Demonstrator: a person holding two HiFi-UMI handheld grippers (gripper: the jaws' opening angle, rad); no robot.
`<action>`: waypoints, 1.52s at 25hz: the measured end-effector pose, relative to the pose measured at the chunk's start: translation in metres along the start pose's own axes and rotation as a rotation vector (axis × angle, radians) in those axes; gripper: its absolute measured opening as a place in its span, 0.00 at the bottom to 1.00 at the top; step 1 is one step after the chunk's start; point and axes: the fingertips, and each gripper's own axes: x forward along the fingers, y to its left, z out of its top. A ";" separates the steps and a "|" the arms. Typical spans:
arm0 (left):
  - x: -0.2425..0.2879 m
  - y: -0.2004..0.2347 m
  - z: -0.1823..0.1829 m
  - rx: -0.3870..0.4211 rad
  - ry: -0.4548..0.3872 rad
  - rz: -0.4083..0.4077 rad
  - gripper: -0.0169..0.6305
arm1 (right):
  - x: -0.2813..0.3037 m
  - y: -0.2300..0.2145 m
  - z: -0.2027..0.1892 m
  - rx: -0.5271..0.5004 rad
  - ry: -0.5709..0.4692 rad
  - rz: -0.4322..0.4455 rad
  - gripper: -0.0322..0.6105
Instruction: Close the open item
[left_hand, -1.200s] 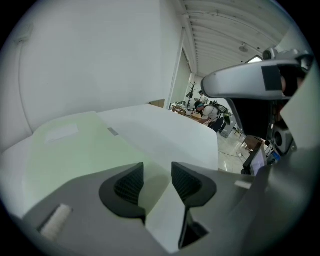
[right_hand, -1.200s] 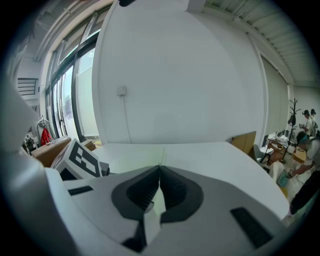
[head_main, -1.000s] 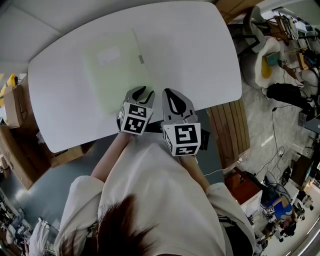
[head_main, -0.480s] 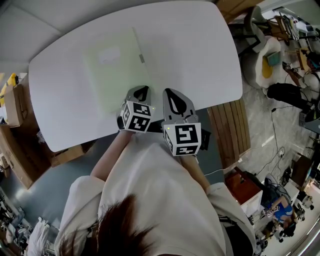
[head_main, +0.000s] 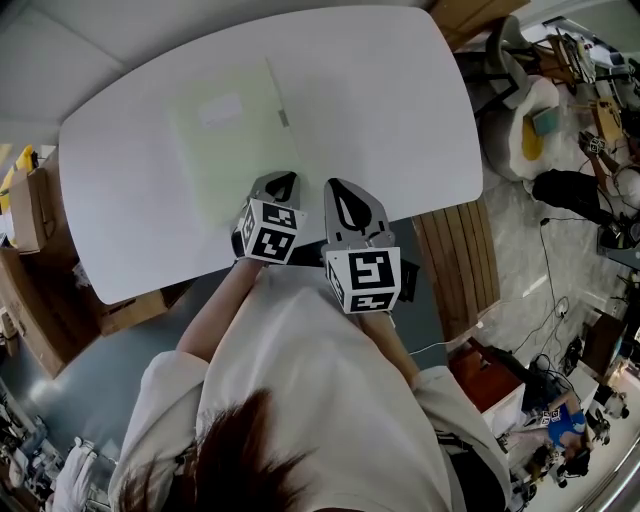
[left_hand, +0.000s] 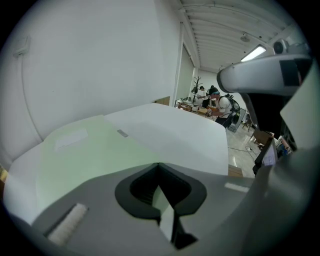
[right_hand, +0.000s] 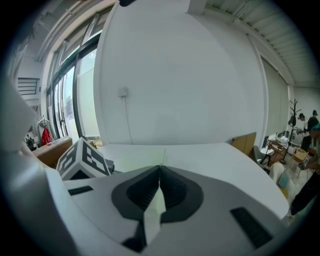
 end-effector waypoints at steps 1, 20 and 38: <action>-0.001 0.000 0.001 -0.007 -0.006 -0.001 0.04 | -0.001 0.000 0.000 0.000 0.000 -0.002 0.06; -0.040 0.020 0.030 -0.099 -0.147 0.038 0.04 | 0.003 0.009 0.005 -0.018 -0.010 0.019 0.06; -0.112 0.062 0.065 -0.175 -0.376 0.156 0.04 | 0.019 0.039 0.025 -0.069 -0.044 0.092 0.06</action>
